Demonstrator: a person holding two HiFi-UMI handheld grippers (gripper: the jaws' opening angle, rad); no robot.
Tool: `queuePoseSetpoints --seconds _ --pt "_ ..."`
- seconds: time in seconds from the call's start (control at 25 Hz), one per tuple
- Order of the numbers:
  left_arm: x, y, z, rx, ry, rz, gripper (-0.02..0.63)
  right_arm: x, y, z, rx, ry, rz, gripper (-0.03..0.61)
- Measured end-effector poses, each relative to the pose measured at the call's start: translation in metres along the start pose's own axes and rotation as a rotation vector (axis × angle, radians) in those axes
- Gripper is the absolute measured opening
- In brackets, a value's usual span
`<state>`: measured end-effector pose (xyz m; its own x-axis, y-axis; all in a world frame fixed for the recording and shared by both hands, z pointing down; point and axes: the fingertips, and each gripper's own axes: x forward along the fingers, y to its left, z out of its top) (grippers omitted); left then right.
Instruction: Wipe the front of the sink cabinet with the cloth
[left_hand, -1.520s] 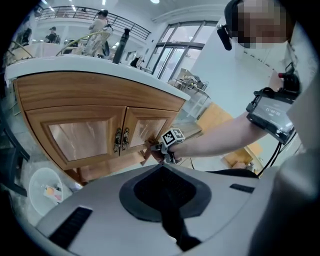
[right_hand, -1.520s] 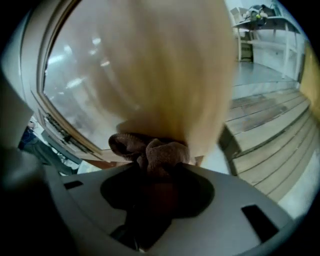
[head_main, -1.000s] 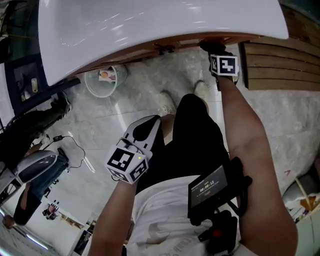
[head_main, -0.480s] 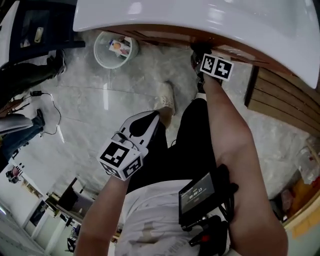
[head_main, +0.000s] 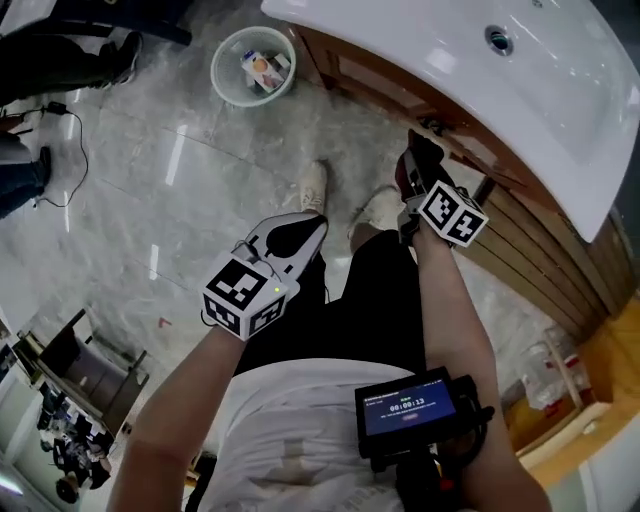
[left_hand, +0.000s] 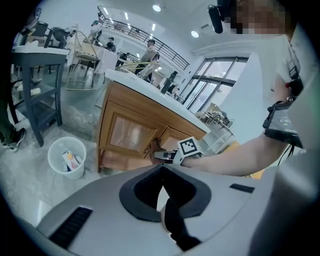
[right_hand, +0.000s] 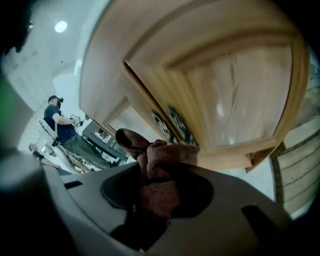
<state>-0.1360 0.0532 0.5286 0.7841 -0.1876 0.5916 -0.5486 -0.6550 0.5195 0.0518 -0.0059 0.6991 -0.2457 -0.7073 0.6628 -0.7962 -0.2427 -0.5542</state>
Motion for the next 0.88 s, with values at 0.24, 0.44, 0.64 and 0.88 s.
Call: queuePoseSetpoints --seconds 0.24,0.44,0.64,0.88 --pt "-0.022 0.003 0.006 -0.032 -0.037 0.014 0.008 -0.061 0.069 0.071 -0.046 -0.192 0.061 0.150" --pt "-0.037 0.008 0.007 -0.038 -0.022 0.030 0.008 -0.079 0.077 0.100 -0.034 -0.234 0.000 0.150" --pt "-0.046 0.005 0.013 0.015 0.014 0.027 0.008 -0.072 0.060 0.105 0.010 -0.209 -0.077 0.150" --pt "-0.061 0.011 0.020 0.059 0.026 0.005 0.008 -0.044 0.085 0.107 0.001 -0.140 -0.056 0.150"
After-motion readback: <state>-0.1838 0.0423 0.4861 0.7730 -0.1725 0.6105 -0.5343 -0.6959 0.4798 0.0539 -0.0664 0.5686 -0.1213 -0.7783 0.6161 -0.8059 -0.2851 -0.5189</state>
